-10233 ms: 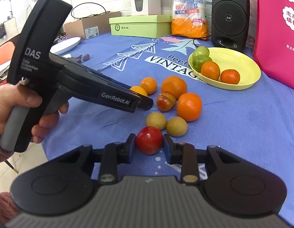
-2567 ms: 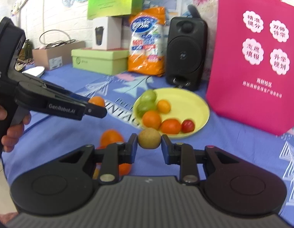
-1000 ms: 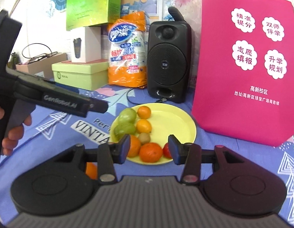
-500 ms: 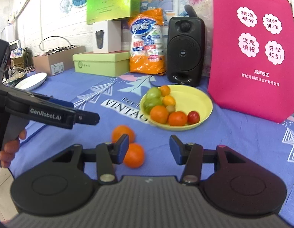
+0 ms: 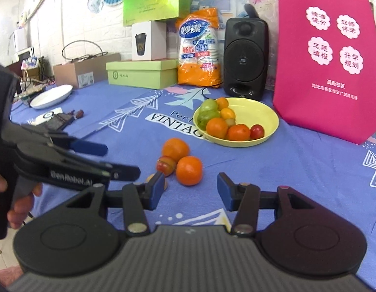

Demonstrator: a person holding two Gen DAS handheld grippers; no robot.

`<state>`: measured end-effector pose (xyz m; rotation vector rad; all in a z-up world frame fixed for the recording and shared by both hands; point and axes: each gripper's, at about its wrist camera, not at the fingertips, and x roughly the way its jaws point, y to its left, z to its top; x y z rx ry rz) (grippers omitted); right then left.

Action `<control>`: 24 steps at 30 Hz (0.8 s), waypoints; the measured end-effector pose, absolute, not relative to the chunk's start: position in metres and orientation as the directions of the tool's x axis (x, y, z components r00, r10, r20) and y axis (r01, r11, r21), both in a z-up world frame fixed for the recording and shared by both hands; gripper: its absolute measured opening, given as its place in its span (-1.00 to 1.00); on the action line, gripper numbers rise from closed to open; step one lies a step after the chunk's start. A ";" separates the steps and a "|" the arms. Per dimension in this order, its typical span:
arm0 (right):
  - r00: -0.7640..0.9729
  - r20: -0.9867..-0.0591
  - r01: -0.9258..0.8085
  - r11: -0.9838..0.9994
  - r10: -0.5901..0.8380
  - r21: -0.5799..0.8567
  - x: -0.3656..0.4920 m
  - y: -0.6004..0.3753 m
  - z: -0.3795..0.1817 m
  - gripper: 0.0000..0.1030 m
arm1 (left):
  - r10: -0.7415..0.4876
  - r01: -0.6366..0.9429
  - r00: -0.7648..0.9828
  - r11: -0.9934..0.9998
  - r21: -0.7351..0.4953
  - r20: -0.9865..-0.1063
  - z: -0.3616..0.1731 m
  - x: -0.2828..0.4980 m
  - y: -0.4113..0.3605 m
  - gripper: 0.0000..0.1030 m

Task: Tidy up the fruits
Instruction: 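Grasp a second brown kiwi with the left tool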

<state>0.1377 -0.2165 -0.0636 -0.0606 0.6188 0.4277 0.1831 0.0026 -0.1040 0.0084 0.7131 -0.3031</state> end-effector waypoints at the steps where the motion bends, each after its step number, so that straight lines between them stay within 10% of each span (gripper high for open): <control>1: 0.730 -0.576 -0.405 0.912 0.368 0.069 0.140 -0.219 -0.064 -0.08 | -0.279 0.289 0.710 0.953 -0.094 -0.647 -0.106 0.184 -0.001 0.42; 7: 0.731 -0.569 -0.396 0.913 0.376 0.096 0.156 -0.228 -0.074 -0.10 | -0.331 0.365 0.668 0.926 -0.095 -0.666 -0.122 0.187 -0.021 0.02; 24: 0.696 -0.579 -0.434 0.891 0.425 0.132 0.181 -0.221 -0.091 -0.22 | -0.345 0.382 0.665 0.919 -0.095 -0.663 -0.137 0.210 -0.037 -0.06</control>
